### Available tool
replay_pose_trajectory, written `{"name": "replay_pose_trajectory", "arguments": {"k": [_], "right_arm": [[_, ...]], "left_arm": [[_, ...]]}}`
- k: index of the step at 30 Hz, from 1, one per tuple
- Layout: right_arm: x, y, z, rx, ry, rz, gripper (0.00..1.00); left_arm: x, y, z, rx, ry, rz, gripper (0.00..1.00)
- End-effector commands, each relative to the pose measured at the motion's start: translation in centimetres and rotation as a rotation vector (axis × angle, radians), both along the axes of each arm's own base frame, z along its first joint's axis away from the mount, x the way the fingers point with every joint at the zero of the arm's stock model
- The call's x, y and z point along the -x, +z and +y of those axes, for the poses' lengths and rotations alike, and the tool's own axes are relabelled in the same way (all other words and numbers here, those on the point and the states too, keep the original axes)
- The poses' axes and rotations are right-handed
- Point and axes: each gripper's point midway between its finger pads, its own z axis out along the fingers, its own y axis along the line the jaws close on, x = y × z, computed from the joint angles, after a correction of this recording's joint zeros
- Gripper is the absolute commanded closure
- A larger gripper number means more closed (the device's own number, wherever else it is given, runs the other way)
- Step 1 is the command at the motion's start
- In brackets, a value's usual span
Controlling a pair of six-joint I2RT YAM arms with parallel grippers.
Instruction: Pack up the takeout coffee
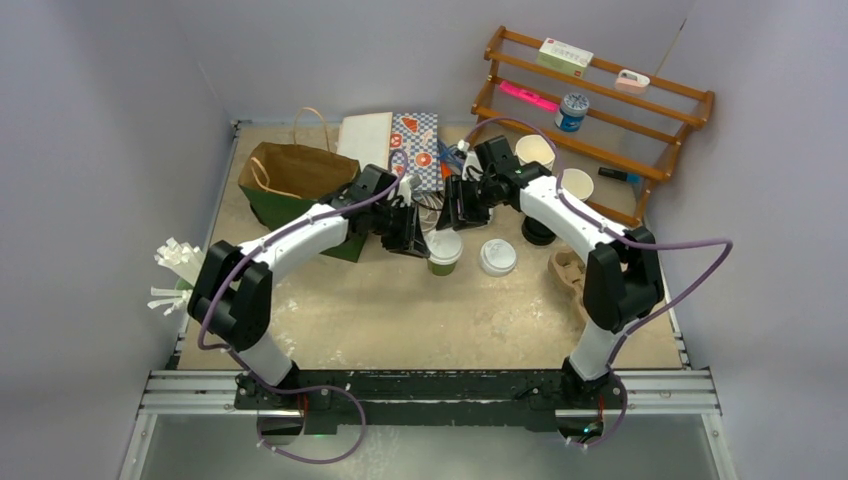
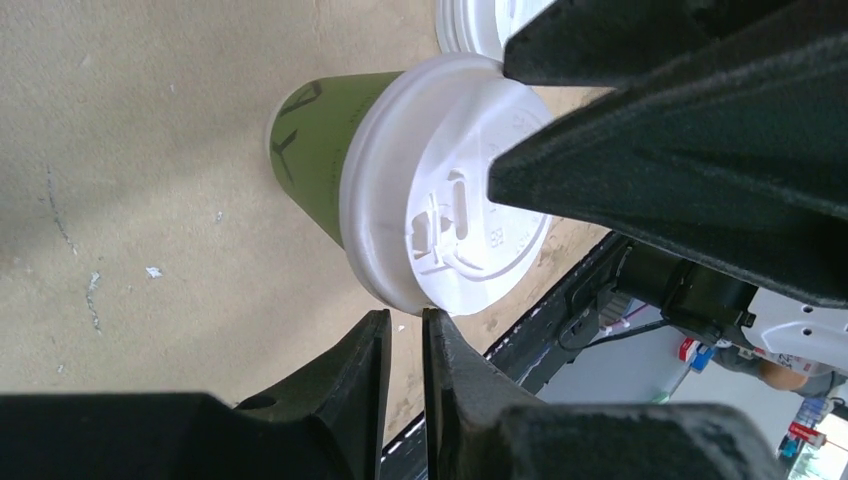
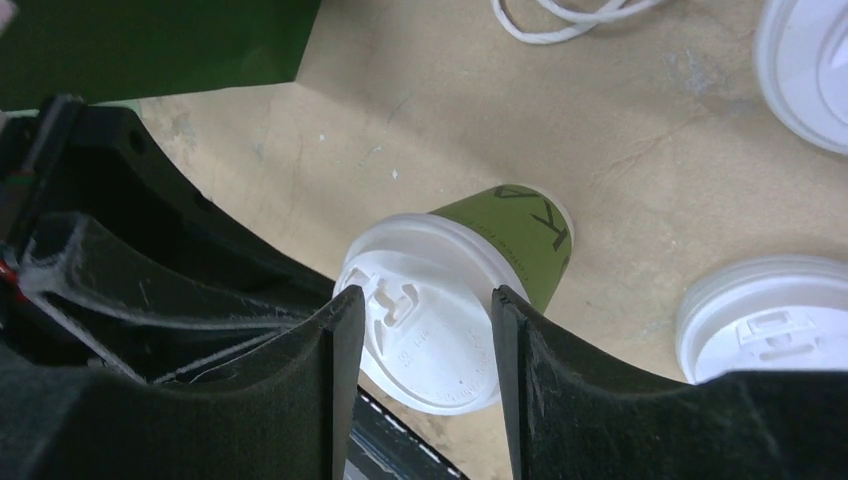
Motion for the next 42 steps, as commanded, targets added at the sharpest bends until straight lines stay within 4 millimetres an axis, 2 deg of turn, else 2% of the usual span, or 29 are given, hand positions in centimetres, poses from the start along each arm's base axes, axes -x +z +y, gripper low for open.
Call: {"name": "replay_pose_trajectory", "arguments": {"k": [1,14,20,25,28,31,36,42], "right_arm": [[1.8,1.4,-0.4,-0.013,0.028,-0.002,0.48],[4.2,0.2,-3.0,0.065,-0.042,0.029,0.47],[5.5,0.5,-3.1,0.039,-0.051,0.048,0.47],[5.8,0.6,-3.7,0.058,-0.088,0.059,0.45],[5.0,0.6,-4.7,0.12,-0.142,0.034,0.46],[3.8,1.5,-5.4,0.154,-0.19,-0.009,0.52],[2.9,2.8,-5.1,0.139,-0.207,-0.047,0.56],[2.5,2.3,-4.4,0.119,-0.192,-0.035,0.6]], "left_arm": [[-2.4,1.1,0.0,-0.014,-0.003,-0.092,0.8],[-6.0,2.1,-0.9,-0.033,0.008,-0.153,0.8],[-7.0,2.1,-1.6,-0.029,0.0,-0.161,0.8],[-7.4,2.2,-1.9,-0.019,-0.004,-0.162,0.8],[-7.4,2.7,-1.8,-0.027,-0.006,-0.175,0.8],[-7.3,3.7,-1.2,-0.049,0.004,-0.189,0.8],[-5.9,5.2,-0.5,-0.04,0.037,-0.167,0.79],[-4.1,5.2,-0.7,0.015,0.072,-0.118,0.81]]}}
